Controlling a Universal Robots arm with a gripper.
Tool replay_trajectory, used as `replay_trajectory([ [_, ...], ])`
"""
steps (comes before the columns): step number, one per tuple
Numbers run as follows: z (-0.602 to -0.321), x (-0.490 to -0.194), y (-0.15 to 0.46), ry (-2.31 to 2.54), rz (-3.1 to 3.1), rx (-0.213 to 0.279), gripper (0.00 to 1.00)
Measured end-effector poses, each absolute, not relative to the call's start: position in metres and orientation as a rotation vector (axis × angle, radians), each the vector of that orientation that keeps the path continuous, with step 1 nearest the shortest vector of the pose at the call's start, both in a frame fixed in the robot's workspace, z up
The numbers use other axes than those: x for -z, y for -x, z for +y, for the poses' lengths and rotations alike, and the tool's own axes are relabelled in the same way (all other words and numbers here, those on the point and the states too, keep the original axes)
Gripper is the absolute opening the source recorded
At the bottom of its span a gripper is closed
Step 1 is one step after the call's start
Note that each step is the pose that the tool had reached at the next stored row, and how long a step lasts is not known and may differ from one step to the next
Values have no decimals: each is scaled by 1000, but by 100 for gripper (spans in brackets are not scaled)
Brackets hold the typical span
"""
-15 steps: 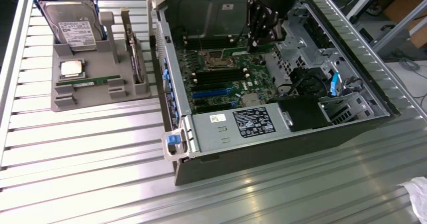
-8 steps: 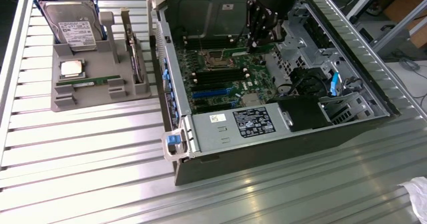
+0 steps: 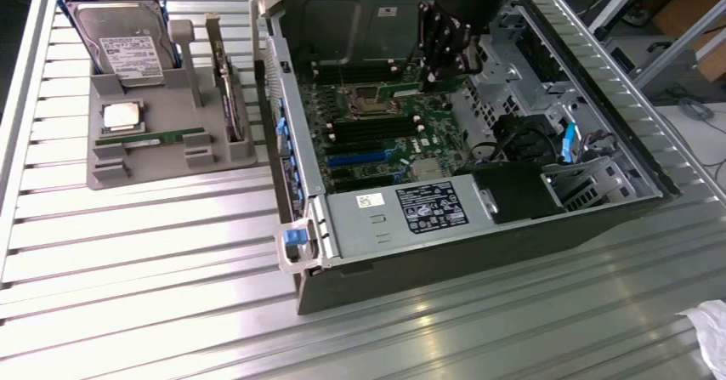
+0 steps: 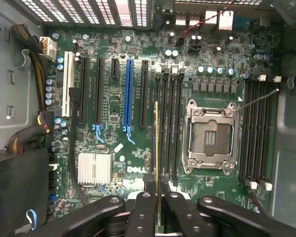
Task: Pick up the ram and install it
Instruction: 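Insert the ram into the slot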
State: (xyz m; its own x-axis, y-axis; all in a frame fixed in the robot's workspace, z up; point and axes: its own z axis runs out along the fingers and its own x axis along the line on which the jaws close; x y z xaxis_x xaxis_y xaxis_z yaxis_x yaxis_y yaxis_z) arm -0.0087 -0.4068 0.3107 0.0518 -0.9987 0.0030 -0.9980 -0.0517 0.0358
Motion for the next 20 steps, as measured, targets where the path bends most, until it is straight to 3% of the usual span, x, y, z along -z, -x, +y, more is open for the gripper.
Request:
replay_trajectory([
  [20,-407,-301,9,-2258,-2144,35,13],
])
